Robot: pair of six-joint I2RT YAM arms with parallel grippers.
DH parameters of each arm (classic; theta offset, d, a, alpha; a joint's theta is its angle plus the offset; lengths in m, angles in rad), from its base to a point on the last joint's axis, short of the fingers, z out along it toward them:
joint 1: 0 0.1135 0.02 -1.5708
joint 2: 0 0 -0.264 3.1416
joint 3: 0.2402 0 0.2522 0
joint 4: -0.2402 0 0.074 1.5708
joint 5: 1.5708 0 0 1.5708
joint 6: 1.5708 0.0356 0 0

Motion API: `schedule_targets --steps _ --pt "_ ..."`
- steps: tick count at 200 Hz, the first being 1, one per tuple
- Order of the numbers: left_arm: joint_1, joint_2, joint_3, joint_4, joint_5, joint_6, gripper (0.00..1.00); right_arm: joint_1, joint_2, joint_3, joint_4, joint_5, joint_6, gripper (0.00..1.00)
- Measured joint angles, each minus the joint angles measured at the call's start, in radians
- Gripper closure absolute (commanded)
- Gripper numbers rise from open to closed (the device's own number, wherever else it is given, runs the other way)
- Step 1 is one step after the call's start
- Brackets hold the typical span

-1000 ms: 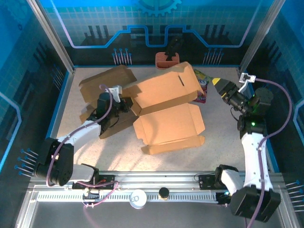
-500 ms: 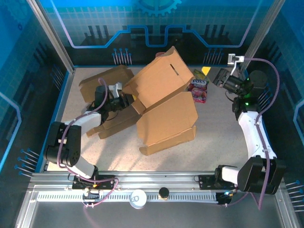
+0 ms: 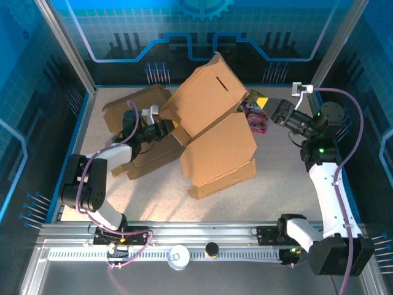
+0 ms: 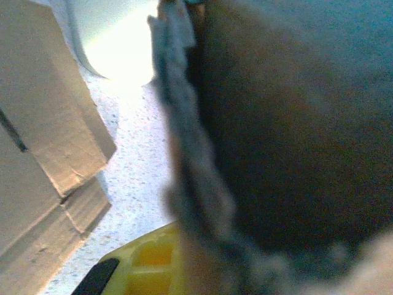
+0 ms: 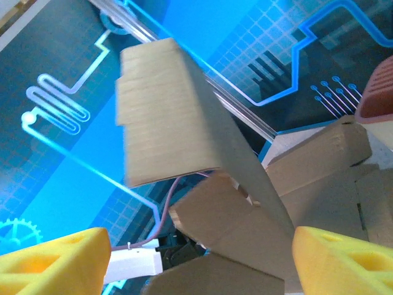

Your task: Fold the paper box

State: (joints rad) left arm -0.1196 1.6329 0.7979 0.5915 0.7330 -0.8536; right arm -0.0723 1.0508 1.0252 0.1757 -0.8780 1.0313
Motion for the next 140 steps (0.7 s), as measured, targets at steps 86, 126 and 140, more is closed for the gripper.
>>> schedule_targets --steps 86,126,140 --pt "0.001 0.071 -0.001 0.121 0.054 -0.126 1.00 0.104 0.057 0.146 -0.122 0.076 -0.061 0.32" --pt "0.001 0.071 -0.002 0.121 0.054 -0.135 1.00 0.172 0.072 0.140 -0.175 0.157 -0.098 0.33" --pt "0.001 0.070 -0.002 0.122 0.054 -0.136 1.00 0.195 0.090 0.140 -0.188 0.182 -0.113 0.33"
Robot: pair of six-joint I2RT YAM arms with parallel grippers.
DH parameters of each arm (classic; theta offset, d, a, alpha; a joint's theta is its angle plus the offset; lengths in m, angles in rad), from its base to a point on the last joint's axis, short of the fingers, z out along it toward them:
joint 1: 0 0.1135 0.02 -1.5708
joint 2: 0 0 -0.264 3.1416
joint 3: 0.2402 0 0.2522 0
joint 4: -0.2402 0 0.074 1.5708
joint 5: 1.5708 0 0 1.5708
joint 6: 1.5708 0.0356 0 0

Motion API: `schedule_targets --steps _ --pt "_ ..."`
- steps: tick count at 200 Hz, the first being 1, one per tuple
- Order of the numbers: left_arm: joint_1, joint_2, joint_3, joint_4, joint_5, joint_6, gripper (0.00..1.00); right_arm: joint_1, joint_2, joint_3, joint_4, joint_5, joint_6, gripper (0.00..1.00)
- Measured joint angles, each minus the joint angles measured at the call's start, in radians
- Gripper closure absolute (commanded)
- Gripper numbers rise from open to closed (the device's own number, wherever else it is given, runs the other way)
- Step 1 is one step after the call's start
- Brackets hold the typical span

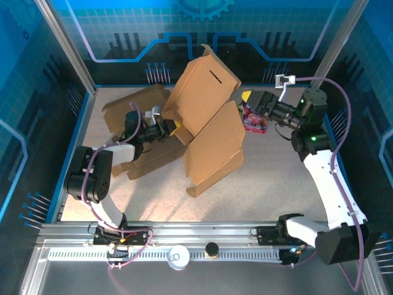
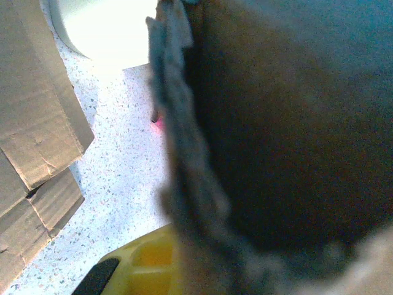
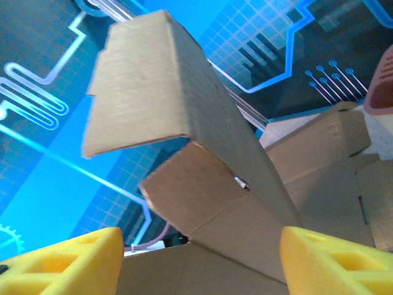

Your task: Fold the paper box

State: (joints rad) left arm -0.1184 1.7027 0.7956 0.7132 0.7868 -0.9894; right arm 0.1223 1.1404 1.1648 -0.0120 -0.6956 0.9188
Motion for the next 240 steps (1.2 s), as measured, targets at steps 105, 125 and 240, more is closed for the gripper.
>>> schedule_targets --steps 105,125,240 --pt "0.000 -0.006 0.000 -0.001 0.001 0.000 1.00 0.073 0.148 0.037 0.042 0.035 -0.011 0.30" --pt "0.000 -0.008 0.000 -0.004 0.001 0.000 1.00 0.087 0.150 0.037 0.058 0.041 -0.011 0.30" --pt "0.000 -0.010 0.000 -0.008 0.005 0.000 1.00 0.026 0.016 0.074 -0.013 -0.039 -0.096 0.29"
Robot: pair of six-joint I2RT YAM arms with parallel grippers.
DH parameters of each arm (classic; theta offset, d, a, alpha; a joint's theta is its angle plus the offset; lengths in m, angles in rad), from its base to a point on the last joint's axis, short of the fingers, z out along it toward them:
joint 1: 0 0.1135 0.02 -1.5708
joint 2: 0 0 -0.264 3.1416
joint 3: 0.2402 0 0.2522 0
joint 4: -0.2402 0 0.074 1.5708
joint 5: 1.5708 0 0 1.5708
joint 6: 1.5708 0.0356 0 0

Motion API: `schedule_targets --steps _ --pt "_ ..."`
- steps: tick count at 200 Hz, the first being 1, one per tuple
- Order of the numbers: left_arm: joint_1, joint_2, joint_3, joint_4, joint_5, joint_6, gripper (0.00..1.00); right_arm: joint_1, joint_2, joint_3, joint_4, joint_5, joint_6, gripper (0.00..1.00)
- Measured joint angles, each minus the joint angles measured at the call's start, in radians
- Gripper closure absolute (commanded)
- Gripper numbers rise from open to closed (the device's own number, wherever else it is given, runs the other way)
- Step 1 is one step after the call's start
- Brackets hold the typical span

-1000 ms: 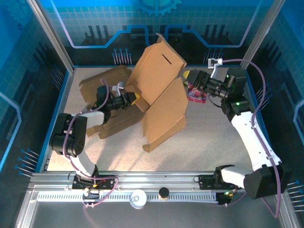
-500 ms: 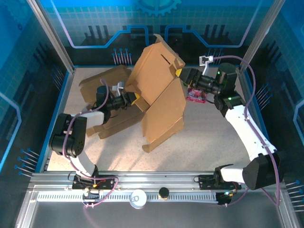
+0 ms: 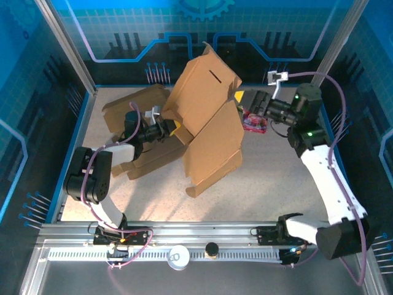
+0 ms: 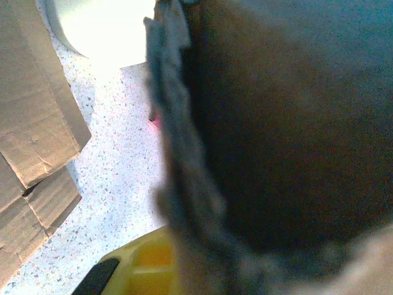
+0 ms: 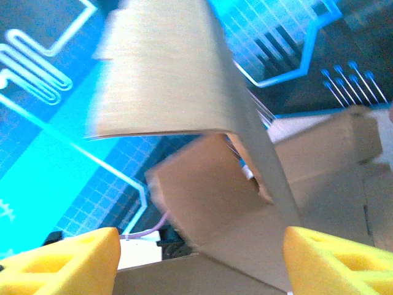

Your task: Fold the paper box

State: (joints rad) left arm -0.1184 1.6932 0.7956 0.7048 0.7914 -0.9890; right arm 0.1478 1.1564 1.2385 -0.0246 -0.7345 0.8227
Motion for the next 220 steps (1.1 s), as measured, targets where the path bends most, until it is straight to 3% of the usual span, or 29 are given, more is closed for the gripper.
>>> schedule_targets --steps 33,73,109,149,220 --pt "0.000 0.000 0.000 0.000 0.003 0.000 1.00 -0.075 -0.013 0.090 0.002 -0.086 -0.015 0.28" --pt "0.000 0.000 0.000 -0.010 0.011 0.004 1.00 -0.097 0.184 0.304 -0.069 -0.139 -0.082 0.33" --pt "0.000 0.000 0.000 -0.060 0.011 0.039 1.00 -0.050 0.336 0.442 -0.201 -0.166 -0.183 0.35" --pt "0.000 -0.021 0.000 -0.152 0.008 0.100 1.00 0.015 0.395 0.548 -0.323 -0.190 -0.288 0.40" --pt "-0.002 -0.073 0.021 -0.318 -0.042 0.196 1.00 0.041 0.398 0.539 -0.406 -0.179 -0.380 0.49"
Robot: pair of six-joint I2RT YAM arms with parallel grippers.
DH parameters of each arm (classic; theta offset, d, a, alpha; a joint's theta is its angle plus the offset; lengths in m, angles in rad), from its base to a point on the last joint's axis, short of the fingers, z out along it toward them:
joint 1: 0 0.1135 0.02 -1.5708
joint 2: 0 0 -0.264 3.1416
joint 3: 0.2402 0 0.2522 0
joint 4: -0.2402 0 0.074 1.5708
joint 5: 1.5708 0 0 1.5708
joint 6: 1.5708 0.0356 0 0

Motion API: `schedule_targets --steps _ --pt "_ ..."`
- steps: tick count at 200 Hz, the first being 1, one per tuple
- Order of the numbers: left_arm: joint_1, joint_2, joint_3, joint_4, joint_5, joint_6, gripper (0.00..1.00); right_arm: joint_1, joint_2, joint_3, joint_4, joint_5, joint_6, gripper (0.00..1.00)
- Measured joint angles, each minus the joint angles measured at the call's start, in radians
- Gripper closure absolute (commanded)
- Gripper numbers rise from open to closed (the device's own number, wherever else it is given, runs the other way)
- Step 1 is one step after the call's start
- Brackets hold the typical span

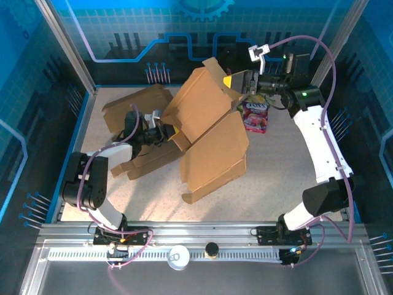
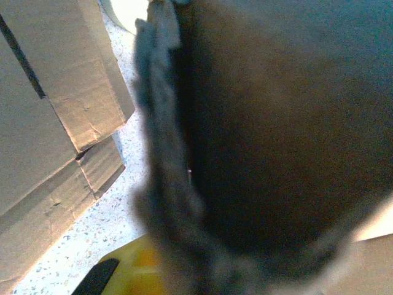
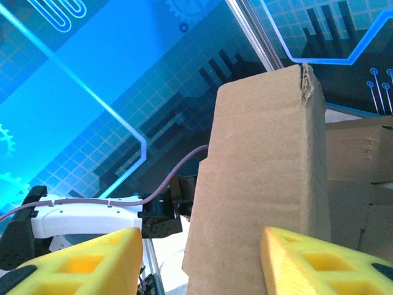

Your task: Fold the paper box

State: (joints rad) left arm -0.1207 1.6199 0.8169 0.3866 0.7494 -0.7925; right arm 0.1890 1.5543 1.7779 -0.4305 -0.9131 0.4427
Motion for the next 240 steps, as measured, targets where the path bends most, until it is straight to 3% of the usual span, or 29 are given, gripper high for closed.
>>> schedule_targets --steps 61,100,140,176,240 --pt "-0.005 -0.035 0.002 -0.065 -0.036 0.042 1.00 -0.007 -0.002 -0.013 -0.046 0.103 -0.055 0.57" --pt "-0.011 -0.039 0.002 -0.068 -0.038 0.060 1.00 -0.099 -0.067 -0.123 0.019 0.128 -0.002 0.54" --pt "-0.013 -0.039 0.005 -0.068 -0.038 0.063 1.00 -0.185 -0.073 -0.129 0.071 0.121 0.049 0.47" --pt "-0.013 -0.039 0.013 -0.068 -0.037 0.066 1.00 -0.165 -0.019 -0.115 0.100 0.062 0.069 0.44" --pt "-0.013 -0.039 0.013 -0.098 -0.038 0.071 1.00 -0.069 0.048 -0.080 0.025 0.049 -0.008 0.47"
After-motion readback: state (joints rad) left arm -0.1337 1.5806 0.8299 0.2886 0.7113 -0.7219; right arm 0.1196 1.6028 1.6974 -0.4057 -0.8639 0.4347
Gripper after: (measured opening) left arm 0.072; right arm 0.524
